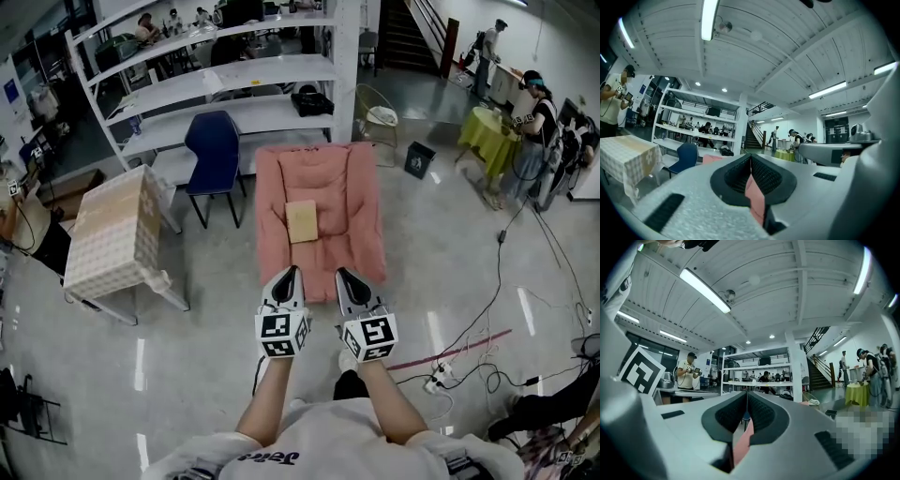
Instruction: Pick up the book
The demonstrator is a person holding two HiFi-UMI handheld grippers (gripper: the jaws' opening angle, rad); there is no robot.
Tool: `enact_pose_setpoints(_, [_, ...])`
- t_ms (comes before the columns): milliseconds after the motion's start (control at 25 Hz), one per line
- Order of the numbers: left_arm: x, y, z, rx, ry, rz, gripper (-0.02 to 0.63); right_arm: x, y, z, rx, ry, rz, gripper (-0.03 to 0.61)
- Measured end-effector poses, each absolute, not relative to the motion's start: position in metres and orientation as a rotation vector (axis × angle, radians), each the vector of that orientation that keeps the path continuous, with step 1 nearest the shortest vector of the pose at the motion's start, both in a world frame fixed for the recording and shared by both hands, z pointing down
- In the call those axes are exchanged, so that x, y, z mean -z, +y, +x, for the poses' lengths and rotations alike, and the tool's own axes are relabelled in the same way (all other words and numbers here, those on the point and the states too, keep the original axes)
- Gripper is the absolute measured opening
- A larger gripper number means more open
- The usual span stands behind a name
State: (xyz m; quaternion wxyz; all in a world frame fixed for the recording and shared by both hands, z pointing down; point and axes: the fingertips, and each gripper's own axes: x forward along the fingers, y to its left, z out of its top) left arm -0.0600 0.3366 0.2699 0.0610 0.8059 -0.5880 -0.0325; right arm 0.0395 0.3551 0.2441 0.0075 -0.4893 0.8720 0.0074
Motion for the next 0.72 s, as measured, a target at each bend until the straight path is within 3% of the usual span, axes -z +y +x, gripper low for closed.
enact_pose_setpoints(440, [-0.244,0.208,0.05,0.149,-1.872,2.449,0.017,-0.221,0.207,0.148,-0.017,2.74,-1.43,0.018])
enact_pose_setpoints(720, [-0.269,0.157,0.071,0.082,-1.857,2.4,0.017,-0.261,0.159,0.17,0.15,2.803,-1.419,0.018])
